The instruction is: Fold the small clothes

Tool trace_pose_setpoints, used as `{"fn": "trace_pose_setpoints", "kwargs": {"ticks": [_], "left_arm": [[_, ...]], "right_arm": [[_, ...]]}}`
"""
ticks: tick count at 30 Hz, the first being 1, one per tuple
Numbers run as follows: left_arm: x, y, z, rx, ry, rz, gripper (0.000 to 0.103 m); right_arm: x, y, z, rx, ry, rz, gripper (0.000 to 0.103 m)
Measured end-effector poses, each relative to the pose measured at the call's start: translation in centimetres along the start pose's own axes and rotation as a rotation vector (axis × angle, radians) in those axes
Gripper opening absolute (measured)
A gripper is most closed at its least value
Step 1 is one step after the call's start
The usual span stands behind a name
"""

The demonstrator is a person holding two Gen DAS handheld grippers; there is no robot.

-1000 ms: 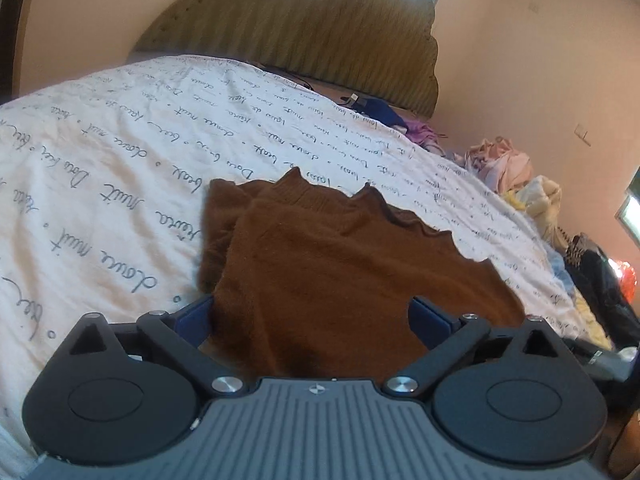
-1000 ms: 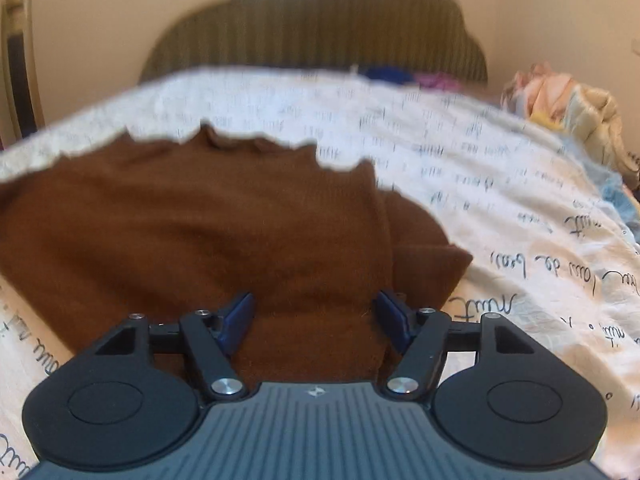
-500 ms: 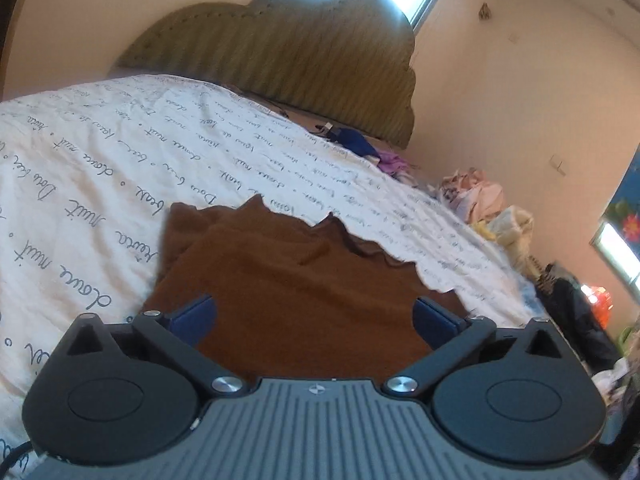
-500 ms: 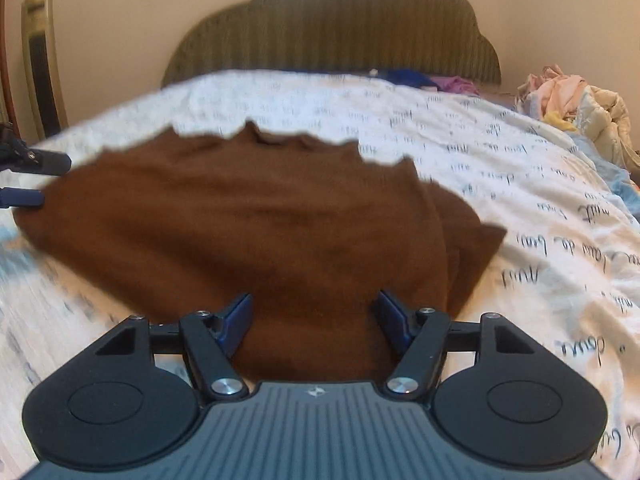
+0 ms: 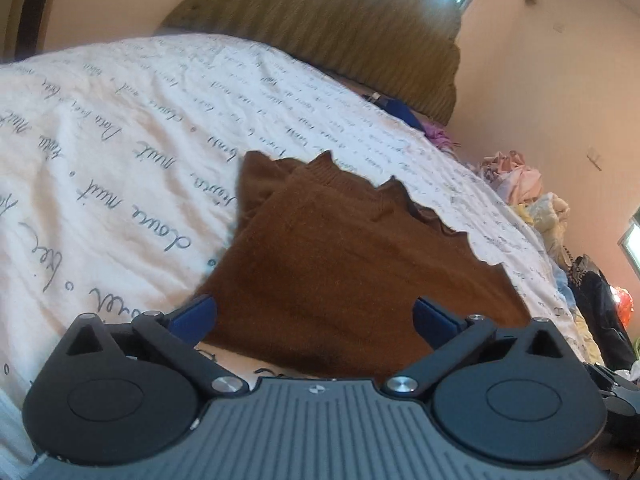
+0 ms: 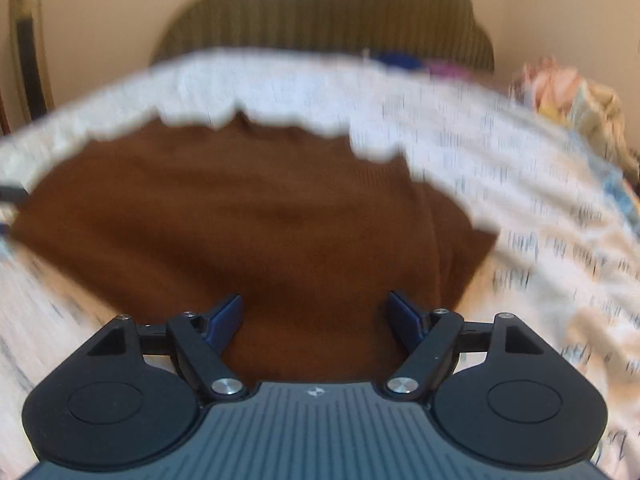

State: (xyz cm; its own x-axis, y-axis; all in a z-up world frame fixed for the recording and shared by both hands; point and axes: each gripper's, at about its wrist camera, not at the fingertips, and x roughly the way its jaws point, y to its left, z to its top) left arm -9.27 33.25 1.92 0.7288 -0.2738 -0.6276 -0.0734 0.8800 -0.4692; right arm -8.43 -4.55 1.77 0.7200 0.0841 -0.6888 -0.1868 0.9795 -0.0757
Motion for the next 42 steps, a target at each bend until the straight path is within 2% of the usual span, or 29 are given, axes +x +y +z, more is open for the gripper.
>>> {"fn": "trace_pose_setpoints", "kwargs": {"ticks": [1, 4, 7, 10, 13, 15, 17, 18, 19, 20, 21, 22, 23, 26, 28, 30, 33, 36, 42], "left_arm": [[0.0, 0.8, -0.2, -0.021, -0.014, -0.029, 0.103], [-1.7, 2.7, -0.3, -0.138, -0.013, -0.093, 0.103], [-2.8, 4.8, -0.3, -0.297, -0.015, -0.185, 0.103], [-2.6, 5.6, -0.1, -0.400, -0.003, -0.223, 0.103], [-1.6, 5.4, 0.8, -0.442, 0.025, -0.236, 0.103], [-0.8, 4.7, 1.3, -0.429, 0.040, -0.211, 0.103], [-0.1, 4.2, 1.6, -0.412, 0.029, -0.188, 0.097], [0.4, 3.9, 1.7, -0.398, 0.038, -0.167, 0.091], [0.7, 3.7, 1.7, -0.390, 0.049, -0.142, 0.069], [0.9, 3.6, 1.7, -0.391, 0.061, -0.124, 0.037], [1.5, 3.8, 1.6, -0.402, 0.081, -0.124, 0.018], [1.9, 3.9, 1.5, -0.410, 0.097, -0.131, 0.007], [2.0, 3.9, 1.4, -0.410, 0.092, -0.132, 0.005], [1.7, 3.3, 1.3, -0.377, 0.064, -0.117, 0.005], [1.4, 2.1, 1.6, -0.319, 0.052, -0.108, 0.005], [1.2, 1.0, 1.8, -0.263, 0.044, -0.088, 0.005], [0.9, -0.7, 2.3, -0.180, 0.027, -0.083, 0.005], [0.4, -2.9, 3.1, -0.072, -0.005, -0.070, 0.005], [1.1, -8.0, 3.4, 0.158, 0.002, -0.081, 0.005]], "right_arm": [[-0.4, 0.3, -0.5, -0.032, -0.037, -0.008, 0.079], [-1.4, 0.8, 0.5, -0.020, -0.026, -0.018, 0.080], [-2.7, 1.7, 2.8, 0.005, -0.089, 0.007, 0.080], [-2.7, 3.4, 5.6, -0.006, -0.111, 0.041, 0.081], [-2.5, 5.5, 7.2, -0.040, -0.126, 0.064, 0.081], [-2.4, 6.5, 7.5, -0.051, -0.138, 0.083, 0.082], [-2.2, 7.2, 7.5, -0.057, -0.128, 0.097, 0.082], [-2.1, 7.4, 7.4, -0.060, -0.122, 0.101, 0.082], [-2.2, 7.4, 7.2, -0.059, -0.124, 0.102, 0.082], [-2.3, 7.3, 7.0, -0.053, -0.129, 0.100, 0.082], [-2.4, 7.0, 7.0, -0.043, -0.130, 0.102, 0.082], [-2.5, 6.6, 7.0, -0.028, -0.133, 0.105, 0.082], [-2.7, 6.1, 7.1, 0.007, -0.140, 0.117, 0.082], [-2.1, 5.1, 9.5, 0.117, -0.119, 0.250, 0.082], [-0.7, 6.1, 12.3, 0.127, -0.074, 0.300, 0.082], [0.2, 7.9, 15.6, 0.071, -0.078, 0.318, 0.082], [0.1, 9.2, 18.2, 0.043, -0.102, 0.306, 0.082], [-0.8, 8.2, 18.4, 0.077, -0.135, 0.313, 0.082], [-1.0, 2.8, 16.9, 0.178, -0.089, 0.323, 0.082]]}}
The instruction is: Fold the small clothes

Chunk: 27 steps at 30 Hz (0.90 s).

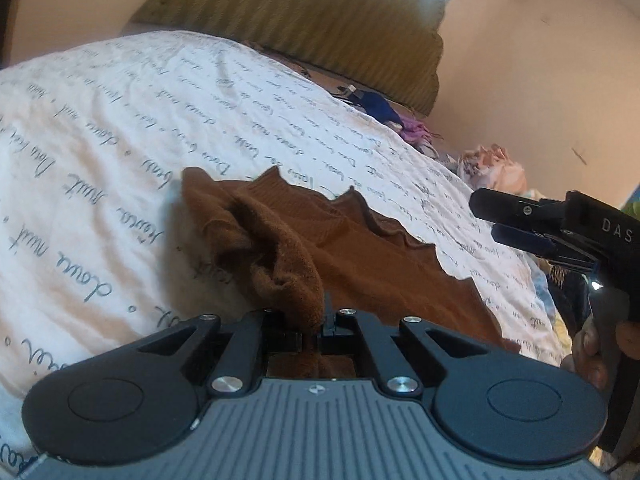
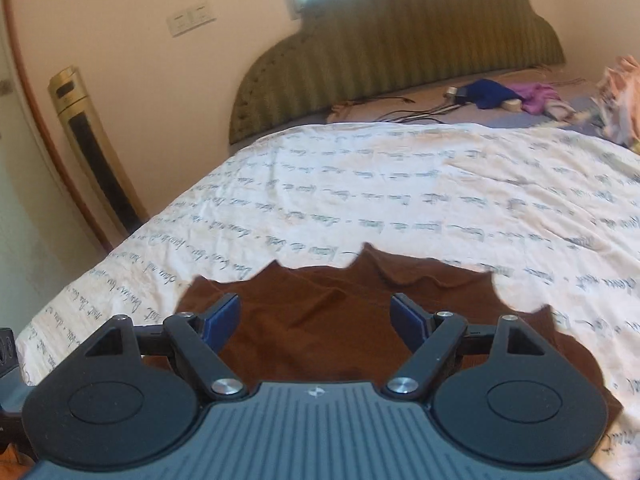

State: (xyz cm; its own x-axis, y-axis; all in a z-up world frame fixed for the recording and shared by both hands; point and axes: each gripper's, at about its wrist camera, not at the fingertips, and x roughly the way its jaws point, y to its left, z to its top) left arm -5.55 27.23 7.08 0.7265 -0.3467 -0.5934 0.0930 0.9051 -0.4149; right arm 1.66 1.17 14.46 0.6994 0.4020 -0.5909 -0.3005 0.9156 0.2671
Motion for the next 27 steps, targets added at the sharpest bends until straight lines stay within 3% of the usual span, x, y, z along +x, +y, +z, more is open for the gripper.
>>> {"fn": "trace_pose_setpoints", "kwargs": {"ticks": [5, 8, 12, 20, 24, 25, 26, 27], "left_arm": [[2.4, -5.6, -0.6, 0.251, 0.046, -0.027, 0.005], [4.8, -7.5, -2.2, 0.300, 0.099, -0.060, 0.005], [8.1, -6.7, -5.2, 0.229, 0.162, -0.094, 0.006], [7.1, -3.4, -6.5, 0.079, 0.063, -0.178, 0.009], [6.2, -2.2, -7.6, 0.049, 0.000, -0.220, 0.009], [6.2, -1.9, -7.8, 0.035, -0.002, -0.229, 0.009], [6.2, -1.6, -7.9, 0.023, -0.004, -0.238, 0.009], [6.2, -1.5, -7.9, 0.015, -0.004, -0.244, 0.009]], "right_arm": [[-1.8, -3.7, -0.9, 0.055, 0.019, 0.024, 0.082], [-0.9, -5.6, -1.6, 0.119, 0.052, 0.089, 0.082], [2.8, -8.7, -2.8, 0.310, 0.127, 0.195, 0.082], [10.3, -11.8, -2.8, 0.557, 0.219, 0.302, 0.082], [13.3, -11.2, -2.5, 0.578, 0.261, 0.309, 0.082], [13.8, -10.9, -2.5, 0.573, 0.266, 0.330, 0.079], [14.1, -10.3, -2.5, 0.550, 0.266, 0.344, 0.036], [14.4, -9.6, -2.5, 0.526, 0.297, 0.336, 0.008]]}}
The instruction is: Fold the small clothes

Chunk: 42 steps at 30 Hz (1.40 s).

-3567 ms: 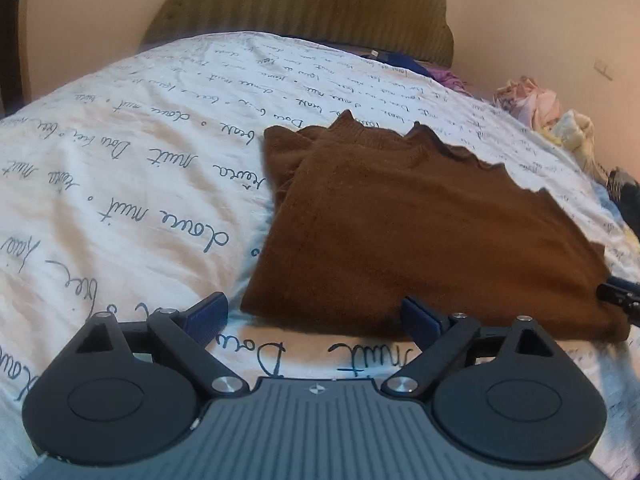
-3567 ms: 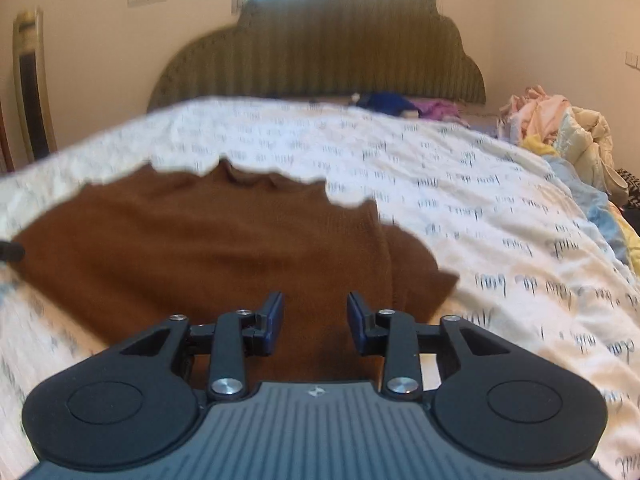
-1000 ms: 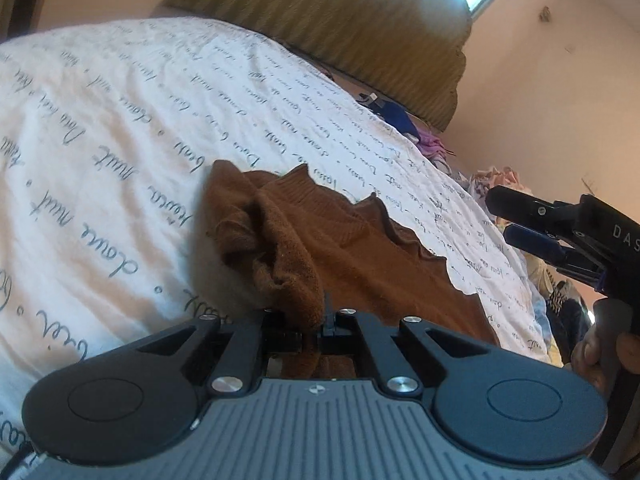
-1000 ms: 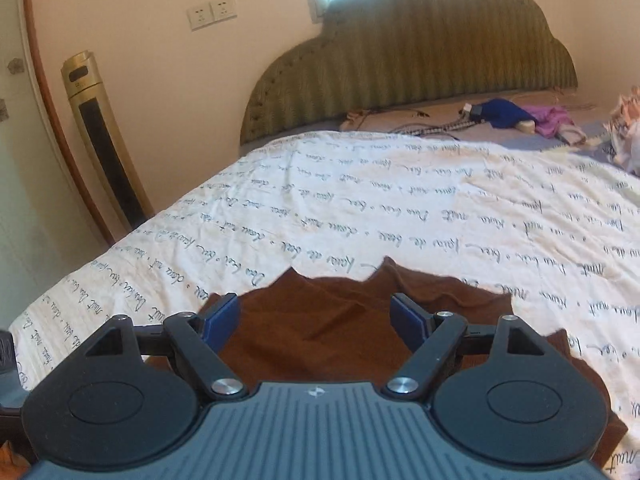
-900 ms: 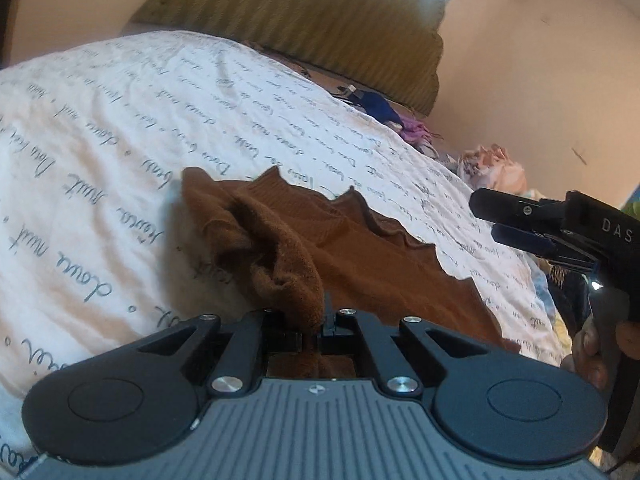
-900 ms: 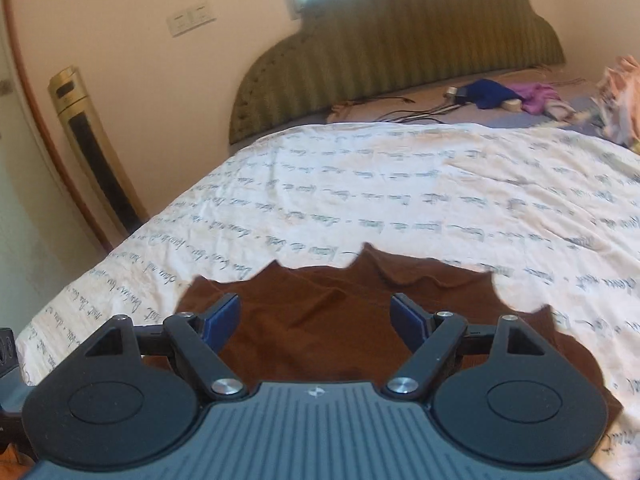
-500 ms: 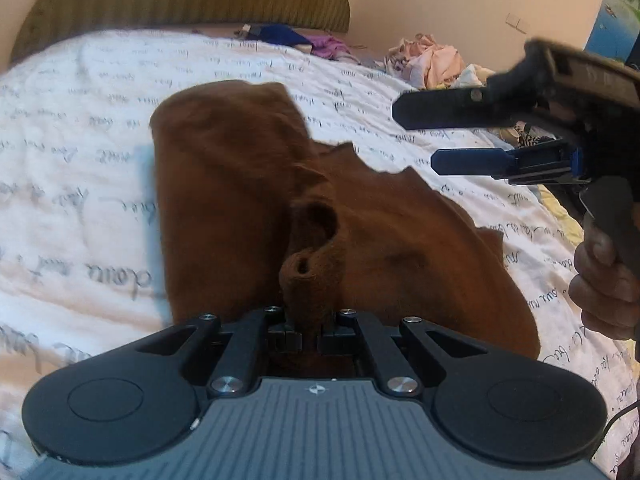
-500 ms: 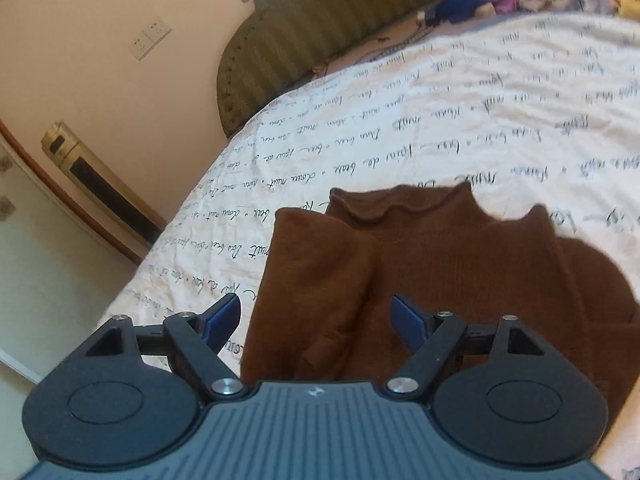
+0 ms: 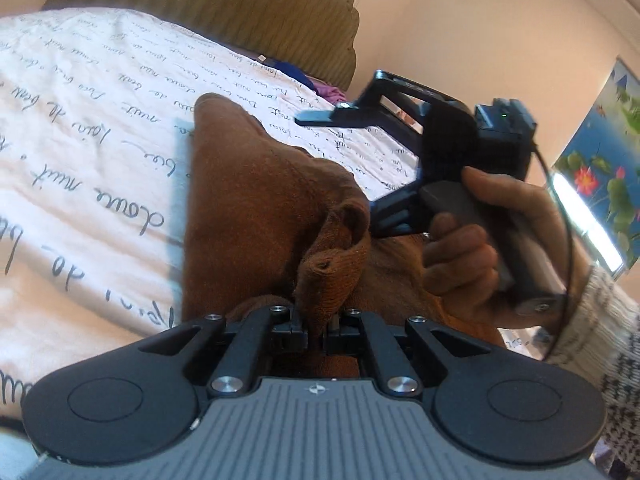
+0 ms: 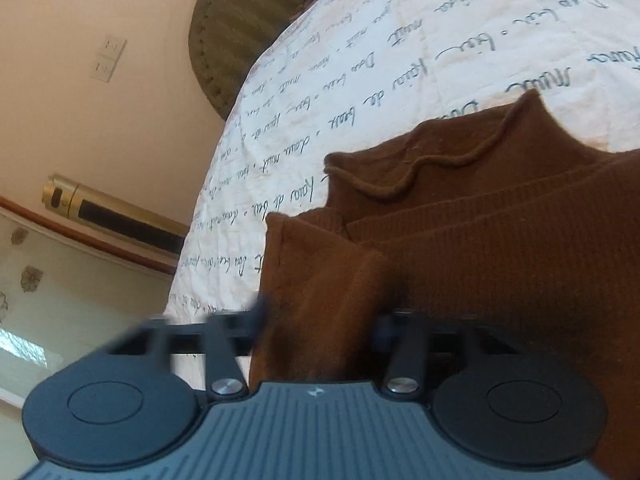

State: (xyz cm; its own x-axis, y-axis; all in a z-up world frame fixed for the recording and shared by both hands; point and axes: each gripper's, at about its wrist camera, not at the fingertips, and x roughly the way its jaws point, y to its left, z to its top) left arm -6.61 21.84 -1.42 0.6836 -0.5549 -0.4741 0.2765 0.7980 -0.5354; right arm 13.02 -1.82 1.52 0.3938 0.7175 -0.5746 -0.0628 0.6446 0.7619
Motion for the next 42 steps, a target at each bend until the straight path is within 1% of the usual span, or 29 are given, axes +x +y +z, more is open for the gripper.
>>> {"fn": "trace_pose_setpoints", "kwargs": {"ticks": [2, 4, 6, 8, 11, 13, 16, 19, 21, 24, 28, 30, 31, 32, 33, 34, 35, 36, 37, 38, 39, 40, 41, 42], "left_arm": [[0.0, 0.2, 0.1, -0.007, 0.003, -0.004, 0.009], [0.0, -0.1, 0.3, -0.002, 0.005, -0.002, 0.009], [-0.4, -0.7, 0.5, 0.011, 0.005, -0.008, 0.006], [-0.8, -1.4, 1.0, 0.038, 0.001, -0.026, 0.006], [-1.4, -3.6, 2.0, 0.089, -0.016, -0.065, 0.006], [-1.4, -5.3, 2.7, 0.116, -0.016, -0.093, 0.006], [-0.6, -8.0, 3.1, 0.173, 0.008, -0.128, 0.006], [1.0, -10.6, 2.7, 0.228, 0.054, -0.154, 0.006], [2.2, -11.9, 2.0, 0.247, 0.086, -0.168, 0.006], [4.2, -13.0, 0.8, 0.250, 0.149, -0.183, 0.006], [6.4, -13.7, -1.0, 0.270, 0.210, -0.164, 0.006], [7.4, -14.1, -1.4, 0.294, 0.227, -0.150, 0.006], [7.6, -14.3, -1.8, 0.317, 0.230, -0.136, 0.006], [7.8, -14.4, -2.1, 0.338, 0.238, -0.122, 0.006], [8.0, -14.6, -2.5, 0.344, 0.250, -0.117, 0.006], [8.3, -14.5, -3.2, 0.344, 0.255, -0.115, 0.007], [8.4, -14.4, -3.2, 0.355, 0.255, -0.106, 0.008], [8.1, -14.5, -3.1, 0.367, 0.256, -0.095, 0.011], [7.5, -14.5, -3.0, 0.363, 0.263, -0.100, 0.018], [6.7, -14.7, -3.0, 0.346, 0.273, -0.124, 0.028], [5.7, -14.7, -2.6, 0.326, 0.274, -0.163, 0.032], [4.5, -14.4, -2.3, 0.309, 0.263, -0.192, 0.040], [3.1, -14.0, -1.9, 0.292, 0.244, -0.202, 0.049], [1.9, -13.6, -1.4, 0.277, 0.214, -0.194, 0.055]], "right_arm": [[0.4, 1.3, -0.6, -0.060, 0.001, -0.011, 0.008], [-0.4, 2.1, -0.8, -0.072, -0.026, 0.000, 0.008], [-1.9, 3.0, -0.3, -0.086, -0.072, 0.010, 0.007], [-3.7, 4.2, 0.2, -0.120, -0.099, 0.017, 0.007], [-6.7, 5.7, 0.8, -0.190, -0.134, -0.009, 0.007], [-8.8, 5.9, 1.2, -0.220, -0.157, -0.048, 0.007], [-11.8, 4.5, 1.4, -0.243, -0.181, -0.098, 0.007], [-14.1, 2.1, 1.1, -0.238, -0.194, -0.136, 0.007], [-15.3, 0.0, 1.0, -0.211, -0.199, -0.161, 0.007], [-16.3, -2.9, 0.6, -0.182, -0.202, -0.198, 0.007], [-16.6, -6.1, 0.0, -0.124, -0.213, -0.217, 0.007], [-16.4, -7.6, -0.3, -0.092, -0.215, -0.228, 0.007], [-16.1, -8.1, -0.5, -0.100, -0.211, -0.258, 0.008], [-15.7, -8.6, -0.7, -0.118, -0.200, -0.306, 0.012], [-15.4, -9.2, -0.7, -0.102, -0.191, -0.315, 0.016], [-15.5, -9.8, -0.7, -0.085, -0.181, -0.314, 0.024], [-16.0, -9.8, -0.6, -0.087, -0.193, -0.342, 0.042], [-16.9, -9.4, -0.6, -0.103, -0.216, -0.357, 0.052], [-18.0, -8.8, -0.7, -0.137, -0.246, -0.365, 0.056], [-19.2, -8.0, -0.9, -0.178, -0.278, -0.387, 0.057], [-20.6, -7.0, -1.2, -0.222, -0.312, -0.410, 0.059], [-21.6, -6.1, -1.8, -0.269, -0.331, -0.406, 0.059], [-22.6, -5.4, -2.6, -0.307, -0.347, -0.372, 0.059], [-23.1, -4.9, -3.5, -0.330, -0.354, -0.341, 0.059]]}}
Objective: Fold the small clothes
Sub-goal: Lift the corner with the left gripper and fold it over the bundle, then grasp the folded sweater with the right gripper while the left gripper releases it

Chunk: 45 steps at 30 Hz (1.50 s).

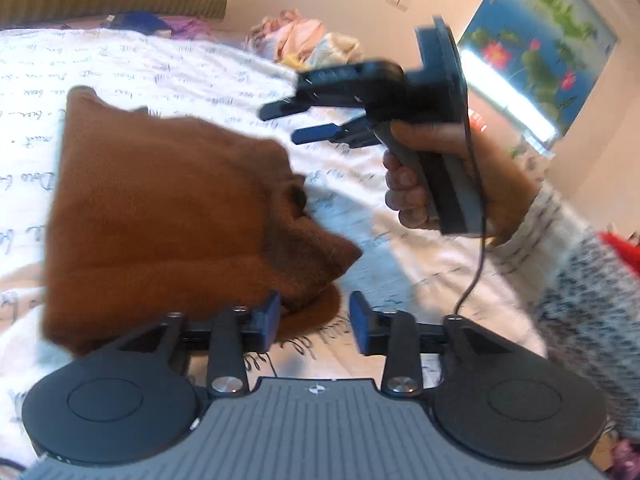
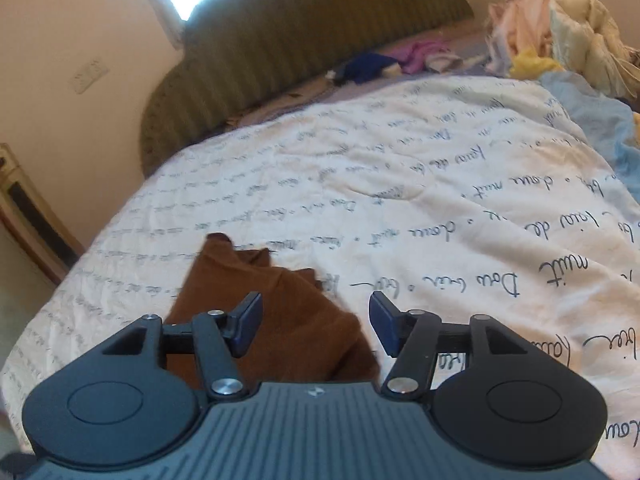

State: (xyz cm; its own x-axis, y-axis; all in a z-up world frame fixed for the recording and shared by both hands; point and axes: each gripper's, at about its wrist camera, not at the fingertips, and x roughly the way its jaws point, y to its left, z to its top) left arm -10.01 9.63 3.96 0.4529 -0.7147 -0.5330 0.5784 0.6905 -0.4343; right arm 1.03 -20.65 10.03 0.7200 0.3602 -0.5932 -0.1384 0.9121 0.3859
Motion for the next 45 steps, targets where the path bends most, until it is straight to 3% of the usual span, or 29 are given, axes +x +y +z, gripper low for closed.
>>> {"fn": "trace_pose_setpoints", "kwargs": {"ticks": [1, 3, 5, 8, 10, 13, 14, 15, 17, 23, 26, 27, 29, 31, 33, 36, 39, 41, 44, 45], "left_arm": [[-1.3, 0.3, 0.0, -0.021, -0.041, 0.018, 0.064], [-2.8, 2.4, 0.7, -0.113, -0.099, 0.083, 0.066], [-3.5, 4.7, 1.4, -0.216, -0.129, 0.060, 0.066], [-1.9, 7.5, 2.4, -0.295, -0.108, 0.020, 0.066], [-0.3, 8.6, 2.2, -0.313, -0.046, 0.047, 0.066], [0.8, 9.3, 0.5, -0.275, 0.005, 0.096, 0.063], [0.3, 9.5, 0.0, -0.276, -0.008, 0.098, 0.060], [-0.5, 9.7, -0.5, -0.289, -0.014, 0.093, 0.060], [-2.0, 9.9, -0.5, -0.338, -0.026, 0.069, 0.060], [-4.9, 9.3, -0.1, -0.387, -0.037, 0.004, 0.067], [-3.4, 9.0, -0.9, -0.330, 0.022, 0.046, 0.064], [-2.8, 9.0, -1.1, -0.300, 0.040, 0.076, 0.061], [-2.6, 9.0, -1.1, -0.249, 0.051, 0.131, 0.043], [-2.8, 9.7, -0.8, -0.251, 0.075, 0.148, 0.038], [-2.9, 10.3, -0.6, -0.225, 0.100, 0.182, 0.037], [-3.2, 10.9, -0.9, -0.215, 0.124, 0.186, 0.039], [-4.0, 10.8, -0.5, -0.203, 0.148, 0.172, 0.039], [-5.2, 10.2, 0.4, -0.181, 0.114, 0.188, 0.054], [-5.7, 9.2, 2.8, -0.161, 0.051, 0.169, 0.075], [-5.3, 8.7, 3.9, -0.156, 0.021, 0.165, 0.077]], "right_arm": [[-0.9, 0.6, -0.7, -0.031, -0.011, 0.016, 0.058], [-2.0, 2.0, -2.7, -0.089, -0.031, -0.019, 0.058], [-2.4, 3.6, -5.2, -0.132, -0.036, 0.031, 0.058], [-2.1, 5.6, -8.3, -0.145, -0.001, 0.099, 0.055], [-1.9, 6.4, -10.0, -0.168, 0.023, 0.018, 0.056], [-3.3, 5.6, -11.6, -0.097, 0.019, 0.007, 0.054], [-3.9, 5.1, -12.0, -0.068, 0.019, -0.004, 0.050], [-4.4, 4.6, -12.3, -0.028, 0.012, -0.004, 0.038], [-5.0, 3.3, -12.8, 0.075, 0.013, 0.029, 0.027], [-4.2, 2.6, -13.7, 0.151, 0.011, 0.064, 0.006], [-4.6, 3.0, -13.8, 0.183, -0.010, 0.092, 0.004], [-5.1, 3.3, -13.7, 0.189, -0.022, 0.099, 0.004], [-6.6, 4.3, -13.3, 0.181, -0.052, 0.114, 0.004], [-7.7, 4.8, -13.2, 0.182, -0.061, 0.123, 0.004], [-7.6, 4.7, -13.7, 0.181, -0.048, 0.099, 0.004], [-4.3, 2.6, -15.2, 0.173, 0.077, -0.011, 0.010], [-5.6, 2.0, -15.3, 0.175, 0.033, -0.020, 0.018], [-7.3, 3.0, -14.2, 0.116, -0.052, -0.069, 0.018], [-7.1, 4.1, -11.9, 0.065, -0.146, 0.003, 0.018], [-6.3, 4.9, -11.3, 0.009, -0.147, -0.002, 0.018]]}}
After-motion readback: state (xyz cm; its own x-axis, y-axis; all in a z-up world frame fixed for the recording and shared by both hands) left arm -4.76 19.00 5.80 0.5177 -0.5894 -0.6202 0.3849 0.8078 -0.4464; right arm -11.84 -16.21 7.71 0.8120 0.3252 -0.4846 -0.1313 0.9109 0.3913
